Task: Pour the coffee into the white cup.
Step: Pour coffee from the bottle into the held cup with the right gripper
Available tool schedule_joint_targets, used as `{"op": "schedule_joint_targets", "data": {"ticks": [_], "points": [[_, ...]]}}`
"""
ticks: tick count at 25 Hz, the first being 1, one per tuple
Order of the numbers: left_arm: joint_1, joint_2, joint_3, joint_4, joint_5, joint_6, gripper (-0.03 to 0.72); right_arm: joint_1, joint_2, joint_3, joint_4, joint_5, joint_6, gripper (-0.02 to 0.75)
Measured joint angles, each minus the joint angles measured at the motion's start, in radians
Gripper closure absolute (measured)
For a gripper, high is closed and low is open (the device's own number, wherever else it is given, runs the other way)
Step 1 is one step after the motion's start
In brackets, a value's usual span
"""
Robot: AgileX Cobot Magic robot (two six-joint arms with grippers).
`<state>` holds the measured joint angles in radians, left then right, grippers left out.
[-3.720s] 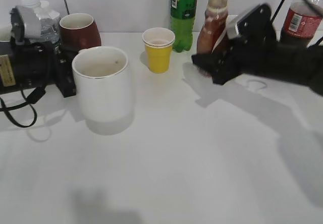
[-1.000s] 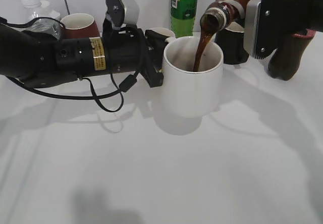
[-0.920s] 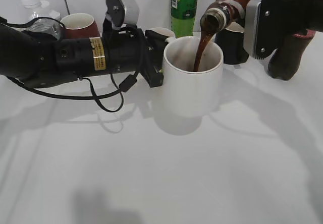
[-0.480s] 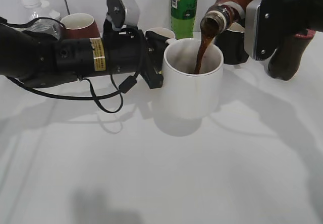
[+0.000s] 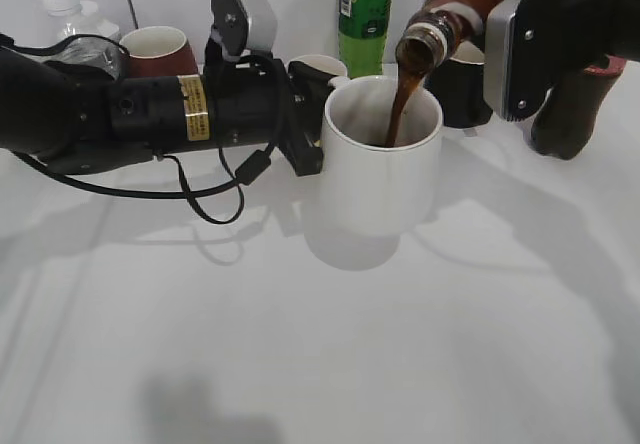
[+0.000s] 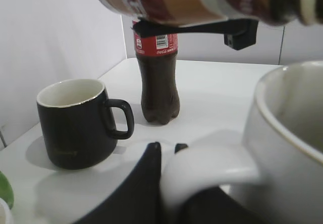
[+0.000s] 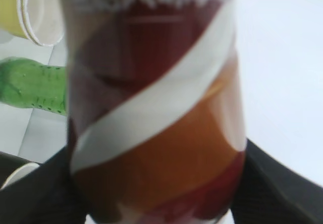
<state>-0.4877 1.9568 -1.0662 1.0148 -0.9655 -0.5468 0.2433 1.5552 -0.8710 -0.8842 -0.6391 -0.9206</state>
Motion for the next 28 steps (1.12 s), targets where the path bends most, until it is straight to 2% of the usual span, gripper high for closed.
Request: {"op": "schedule_joint_targets", "data": {"ticks": [10,28], "points": [[0.0,0.0,0.0,0.042,0.0,0.0,0.644,0.0,0.0,0.0,0.0,-0.037,-0.044,0.198],[0.0,0.0,0.0,0.048,0.001,0.0,0.644,0.0,-0.002,0.0,0.0,-0.045,-0.117,0.198]]}}
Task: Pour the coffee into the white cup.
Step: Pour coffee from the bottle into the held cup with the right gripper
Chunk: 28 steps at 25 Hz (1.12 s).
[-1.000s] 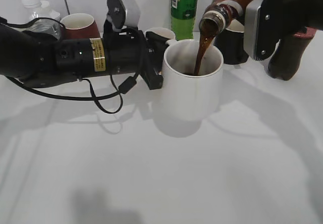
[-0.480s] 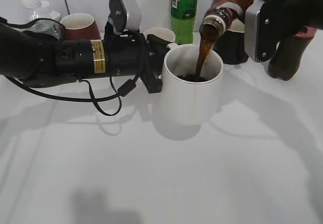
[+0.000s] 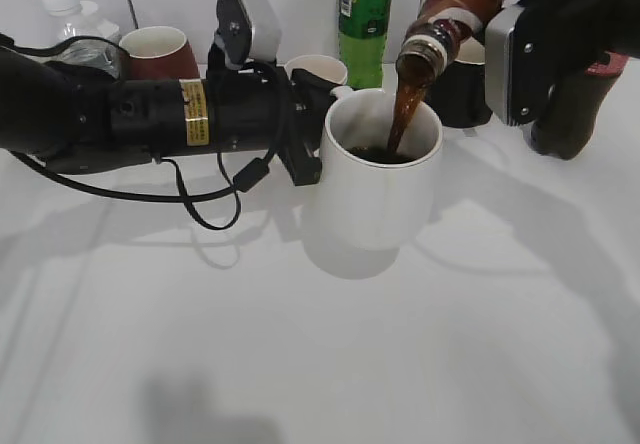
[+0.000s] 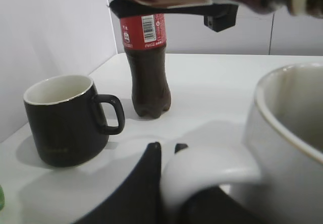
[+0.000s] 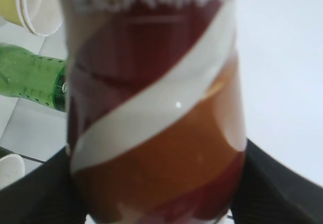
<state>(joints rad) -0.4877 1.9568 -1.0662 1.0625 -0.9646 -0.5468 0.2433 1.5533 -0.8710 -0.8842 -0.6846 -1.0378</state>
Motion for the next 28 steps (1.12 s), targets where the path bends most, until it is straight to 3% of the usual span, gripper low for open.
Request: {"op": "schedule_joint_targets", "data": {"ticks": [15,22,28], "points": [[0.0,0.001,0.0,0.0,0.001,0.002,0.644,0.0,0.0,0.0,0.0,-0.004,0.043,0.198],[0.0,0.001,0.0,-0.088,-0.027,0.004,0.645,0.0,0.004,-0.001,-0.099,-0.019,0.352,0.198],[0.001,-0.004,0.0,-0.136,-0.044,0.004,0.645,0.0,0.005,-0.001,-0.18,-0.028,0.767,0.198]]}}
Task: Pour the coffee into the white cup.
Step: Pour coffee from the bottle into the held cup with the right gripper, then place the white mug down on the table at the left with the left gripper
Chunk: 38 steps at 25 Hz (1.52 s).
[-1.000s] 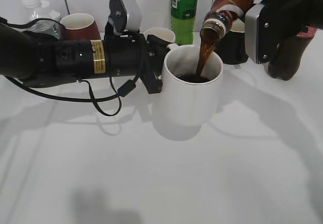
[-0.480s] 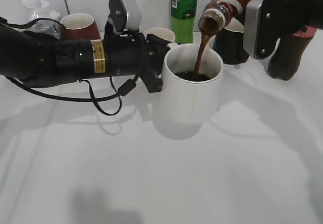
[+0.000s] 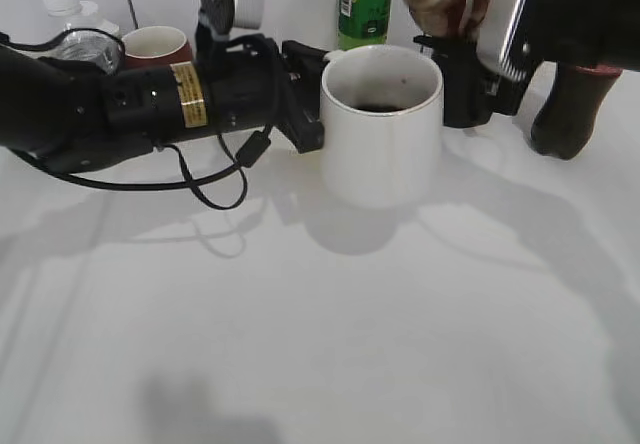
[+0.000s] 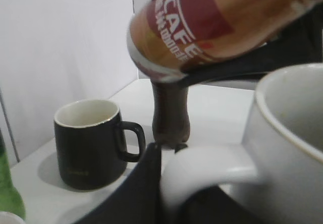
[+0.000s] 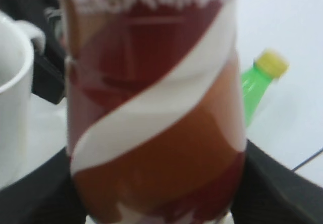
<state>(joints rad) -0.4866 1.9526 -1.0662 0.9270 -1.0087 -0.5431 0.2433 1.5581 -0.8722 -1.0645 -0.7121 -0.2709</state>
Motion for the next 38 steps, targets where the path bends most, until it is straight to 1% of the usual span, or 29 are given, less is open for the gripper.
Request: {"op": "schedule_joint_targets", "data": {"ticks": [5,10,13,16,18,21,27,30,32,34,38], "points": [[0.029,-0.025,0.003,0.001,0.006,0.0,0.645,0.0,0.0,0.0,-0.003,-0.001,0.374,0.198],[0.106,-0.058,0.053,-0.003,0.008,0.0,0.645,0.0,0.0,0.0,-0.003,-0.001,0.711,0.198],[0.167,-0.085,0.11,-0.003,0.01,0.012,0.645,0.0,0.0,0.0,-0.002,-0.002,0.836,0.198],[0.227,-0.117,0.174,-0.006,0.012,0.05,0.645,0.0,0.0,0.0,-0.001,-0.002,0.906,0.198],[0.264,-0.136,0.216,-0.026,0.012,0.078,0.645,0.0,0.0,0.0,0.002,-0.002,0.939,0.198],[0.303,-0.15,0.297,-0.112,-0.015,0.158,0.645,0.0,0.0,0.0,0.004,-0.002,0.956,0.198],[0.328,-0.152,0.458,-0.414,-0.058,0.35,0.645,0.0,0.0,0.0,0.004,-0.002,0.959,0.198],[0.329,-0.152,0.491,-0.523,-0.058,0.414,0.645,0.0,0.0,0.0,0.005,-0.002,0.961,0.199],[0.329,-0.151,0.492,-0.574,-0.063,0.447,0.645,0.0,0.0,0.0,0.005,-0.002,0.961,0.199],[0.329,-0.136,0.492,-0.628,-0.09,0.457,0.645,0.0,0.0,0.0,0.005,-0.002,0.961,0.199],[0.329,-0.079,0.492,-0.692,-0.134,0.468,0.645,0.0,0.0,0.0,0.005,-0.003,0.961,0.199]]}}
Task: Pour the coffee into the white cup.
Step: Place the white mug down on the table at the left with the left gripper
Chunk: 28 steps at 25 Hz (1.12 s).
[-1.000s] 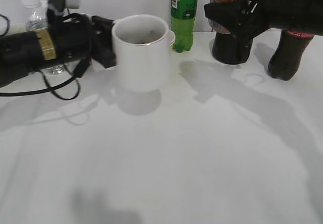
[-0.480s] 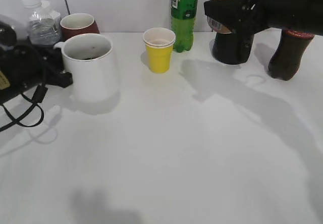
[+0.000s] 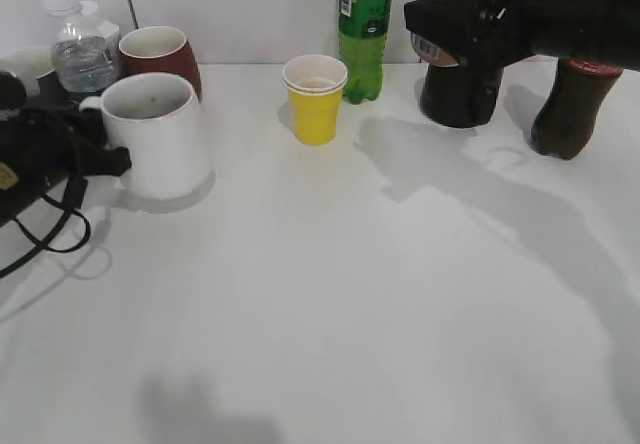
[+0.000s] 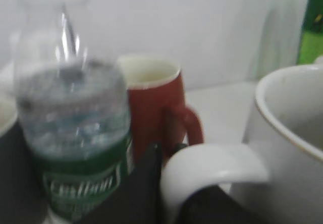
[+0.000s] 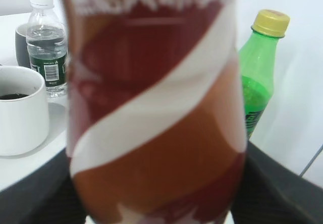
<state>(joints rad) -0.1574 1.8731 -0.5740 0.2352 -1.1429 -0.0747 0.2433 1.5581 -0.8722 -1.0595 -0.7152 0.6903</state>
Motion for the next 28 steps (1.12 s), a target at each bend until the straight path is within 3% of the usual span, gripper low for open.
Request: {"op": "schedule_joint_targets", "data": {"ticks": [11,22,24,28], "points": [[0.0,0.1,-0.017,-0.111,0.002,0.043,0.646,0.0,0.0,0.0,0.0,0.0,0.001,0.199],[0.0,0.133,-0.03,-0.121,-0.039,0.04,0.638,0.0,0.0,0.0,0.0,0.0,0.001,0.199],[0.0,0.133,-0.03,-0.117,-0.034,0.036,0.601,0.0,0.0,0.0,0.0,0.0,0.001,0.199],[0.0,0.133,-0.033,-0.117,-0.033,0.029,0.454,0.0,0.0,0.0,0.01,0.0,0.001,0.199]]}}
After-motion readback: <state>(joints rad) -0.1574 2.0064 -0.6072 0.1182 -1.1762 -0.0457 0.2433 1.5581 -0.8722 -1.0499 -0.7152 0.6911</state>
